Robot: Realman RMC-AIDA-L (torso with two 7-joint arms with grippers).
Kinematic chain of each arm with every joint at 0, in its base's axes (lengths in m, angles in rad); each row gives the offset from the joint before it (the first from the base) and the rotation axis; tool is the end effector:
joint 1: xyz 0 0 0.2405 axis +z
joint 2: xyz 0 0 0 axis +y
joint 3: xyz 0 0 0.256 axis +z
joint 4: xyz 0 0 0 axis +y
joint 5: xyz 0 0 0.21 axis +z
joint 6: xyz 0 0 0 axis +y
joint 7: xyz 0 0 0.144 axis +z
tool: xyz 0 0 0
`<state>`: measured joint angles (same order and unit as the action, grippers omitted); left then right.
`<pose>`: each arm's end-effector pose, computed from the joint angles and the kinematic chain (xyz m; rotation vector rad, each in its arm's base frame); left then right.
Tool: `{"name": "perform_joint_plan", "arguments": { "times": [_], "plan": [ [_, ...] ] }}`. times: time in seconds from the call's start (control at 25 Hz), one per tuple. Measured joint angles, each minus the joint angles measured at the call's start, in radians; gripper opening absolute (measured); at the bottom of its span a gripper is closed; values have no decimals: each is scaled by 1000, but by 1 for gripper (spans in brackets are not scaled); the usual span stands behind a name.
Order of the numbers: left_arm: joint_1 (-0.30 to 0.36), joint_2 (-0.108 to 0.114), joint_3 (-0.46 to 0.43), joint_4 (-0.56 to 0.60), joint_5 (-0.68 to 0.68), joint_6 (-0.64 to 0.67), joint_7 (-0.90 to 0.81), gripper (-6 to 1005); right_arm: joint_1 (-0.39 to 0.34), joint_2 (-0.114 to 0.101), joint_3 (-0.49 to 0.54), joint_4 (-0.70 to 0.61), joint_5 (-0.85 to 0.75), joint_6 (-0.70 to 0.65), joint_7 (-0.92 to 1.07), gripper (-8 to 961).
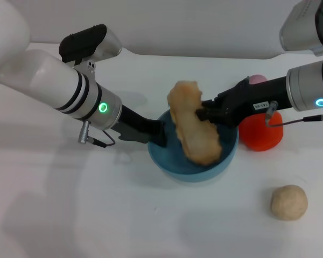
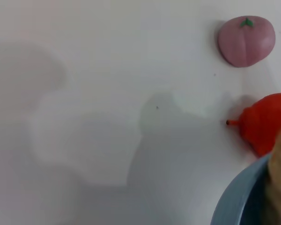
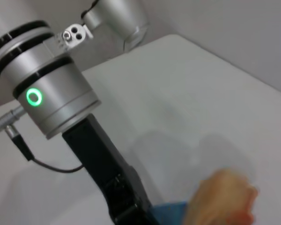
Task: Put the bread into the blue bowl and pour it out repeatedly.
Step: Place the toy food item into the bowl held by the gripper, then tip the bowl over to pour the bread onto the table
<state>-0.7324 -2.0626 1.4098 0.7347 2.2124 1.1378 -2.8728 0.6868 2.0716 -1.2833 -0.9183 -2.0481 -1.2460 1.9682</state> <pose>-0.2118 0.3766 -0.0736 -2.2860 -1.7770 0.0696 0.1648 0.3846 -0.0418 -2.8589 0.6214 0.1880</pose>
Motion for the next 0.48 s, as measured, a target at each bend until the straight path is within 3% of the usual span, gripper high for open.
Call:
{"name": "perform_joint_plan", "arguments": {
  "times": [0.28, 0.48],
  "plan": [
    [-1, 4, -5, 0, 4, -26, 4, -1, -92, 2, 39, -151, 28, 4, 7, 330],
    [-9, 4, 3, 1, 10, -92, 10, -1, -170, 5, 182, -179, 161, 1, -3, 442]
  ]
}}
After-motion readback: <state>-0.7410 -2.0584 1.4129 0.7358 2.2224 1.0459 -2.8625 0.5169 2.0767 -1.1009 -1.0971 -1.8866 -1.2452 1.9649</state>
